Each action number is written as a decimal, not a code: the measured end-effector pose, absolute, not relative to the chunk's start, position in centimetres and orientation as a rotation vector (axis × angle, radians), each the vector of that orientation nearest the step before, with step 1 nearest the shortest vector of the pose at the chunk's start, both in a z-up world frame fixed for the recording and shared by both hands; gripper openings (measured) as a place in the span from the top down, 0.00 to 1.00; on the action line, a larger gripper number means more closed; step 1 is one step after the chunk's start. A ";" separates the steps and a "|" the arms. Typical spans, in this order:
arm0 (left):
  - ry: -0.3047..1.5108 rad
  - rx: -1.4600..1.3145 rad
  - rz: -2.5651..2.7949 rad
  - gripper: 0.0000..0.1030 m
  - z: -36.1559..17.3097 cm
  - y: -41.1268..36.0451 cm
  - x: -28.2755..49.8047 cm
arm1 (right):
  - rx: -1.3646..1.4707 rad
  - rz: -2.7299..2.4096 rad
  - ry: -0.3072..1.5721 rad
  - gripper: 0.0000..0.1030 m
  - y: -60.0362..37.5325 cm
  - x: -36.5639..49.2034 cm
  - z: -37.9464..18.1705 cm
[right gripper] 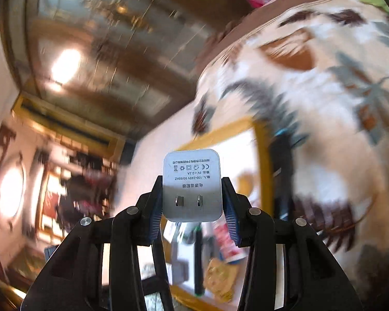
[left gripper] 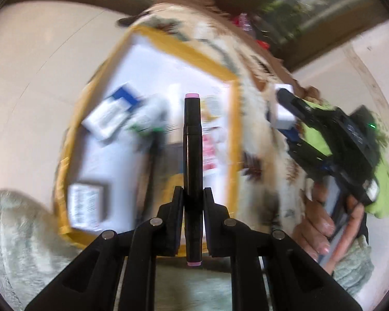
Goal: Organize rigid objects
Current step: 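Carry the charger plug and the marker over the tray with both tools, then lower the charger plug into the tray and open the right tool while the left tool releases the marker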
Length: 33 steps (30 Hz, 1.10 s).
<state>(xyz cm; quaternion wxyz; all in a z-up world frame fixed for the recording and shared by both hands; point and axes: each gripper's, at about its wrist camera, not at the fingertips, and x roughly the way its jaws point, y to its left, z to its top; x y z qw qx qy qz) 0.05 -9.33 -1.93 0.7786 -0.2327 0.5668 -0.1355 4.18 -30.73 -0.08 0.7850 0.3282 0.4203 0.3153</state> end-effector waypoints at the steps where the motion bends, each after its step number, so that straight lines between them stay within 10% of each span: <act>1: 1.232 -0.510 -0.276 0.87 -2.8 -8.7 0.0 | 0.684 0.684 0.927 0.60 -29.5 3.9 -0.3; 33: 1.299 -0.429 -0.205 0.87 -8.0 -6.6 1.5 | 0.453 0.629 1.012 0.60 -23.2 2.4 -2.1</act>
